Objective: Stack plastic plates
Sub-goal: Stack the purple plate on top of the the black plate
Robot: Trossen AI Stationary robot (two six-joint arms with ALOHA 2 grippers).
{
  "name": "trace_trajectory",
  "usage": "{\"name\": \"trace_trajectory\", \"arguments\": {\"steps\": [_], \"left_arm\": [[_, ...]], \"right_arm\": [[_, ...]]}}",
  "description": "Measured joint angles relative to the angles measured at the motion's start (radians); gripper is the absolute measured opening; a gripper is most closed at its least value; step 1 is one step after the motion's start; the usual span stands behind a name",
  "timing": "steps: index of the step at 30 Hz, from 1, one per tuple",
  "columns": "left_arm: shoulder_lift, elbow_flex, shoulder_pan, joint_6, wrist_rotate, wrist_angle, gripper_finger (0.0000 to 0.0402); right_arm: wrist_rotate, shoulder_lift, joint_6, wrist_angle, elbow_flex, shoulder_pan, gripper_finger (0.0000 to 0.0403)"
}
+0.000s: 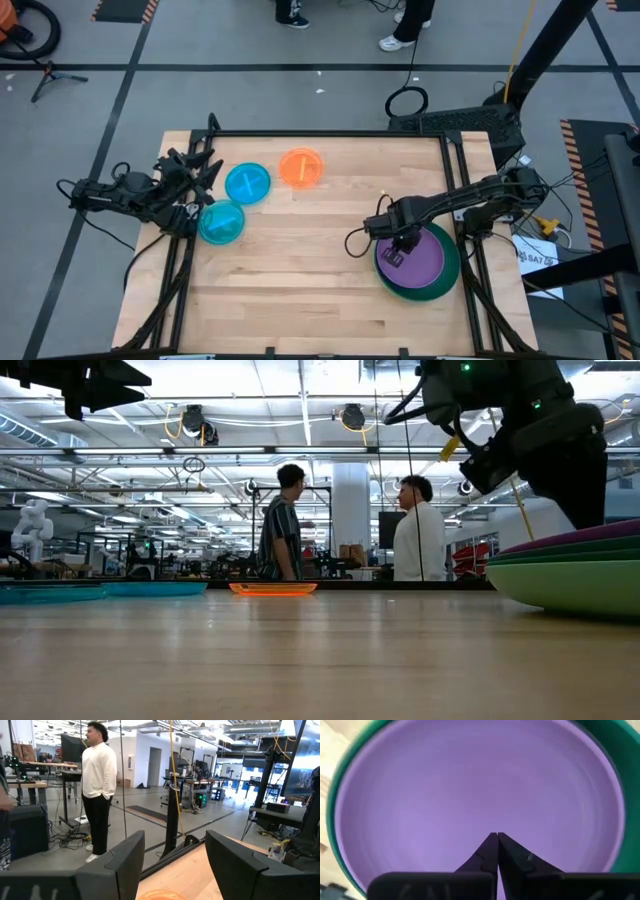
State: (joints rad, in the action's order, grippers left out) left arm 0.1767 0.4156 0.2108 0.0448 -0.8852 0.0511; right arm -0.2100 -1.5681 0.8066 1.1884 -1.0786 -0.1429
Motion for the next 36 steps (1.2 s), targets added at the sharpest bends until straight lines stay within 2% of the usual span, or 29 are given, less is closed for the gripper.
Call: {"name": "trace_trajectory", "arguments": {"steps": [5,7,9,12,17,25,36], "left_arm": [[0.0,0.0,0.0,0.0,0.0,0.0,0.0214],[0.0,0.0,0.0,0.0,0.0,0.0,0.0214],[0.0,0.0,0.0,0.0,0.0,0.0,0.0214],[0.0,0.0,0.0,0.0,0.0,0.0,0.0214],[0.0,0.0,0.0,-0.005,0.0,0.0,0.0214],[0.0,0.0,0.0,-0.004,0.0,0.0,0.0214],[0.0,0.0,0.0,-0.004,0.0,0.0,0.0214]], "right_arm": [[-0.057,0.001,-0.017,0.12,-0.012,-0.007,0.0001],[-0.012,0.001,-0.027,0.173,-0.012,-0.017,0.0001],[0.077,0.002,-0.015,0.192,-0.009,-0.023,0.0],[0.154,0.002,-0.004,0.151,0.009,-0.022,0.0],[0.154,0.002,-0.033,-0.002,0.082,-0.016,0.0],[0.196,0.007,-0.024,-0.081,0.172,-0.014,0.0],[0.362,0.005,0.012,-0.113,0.193,-0.013,0.0]]}}
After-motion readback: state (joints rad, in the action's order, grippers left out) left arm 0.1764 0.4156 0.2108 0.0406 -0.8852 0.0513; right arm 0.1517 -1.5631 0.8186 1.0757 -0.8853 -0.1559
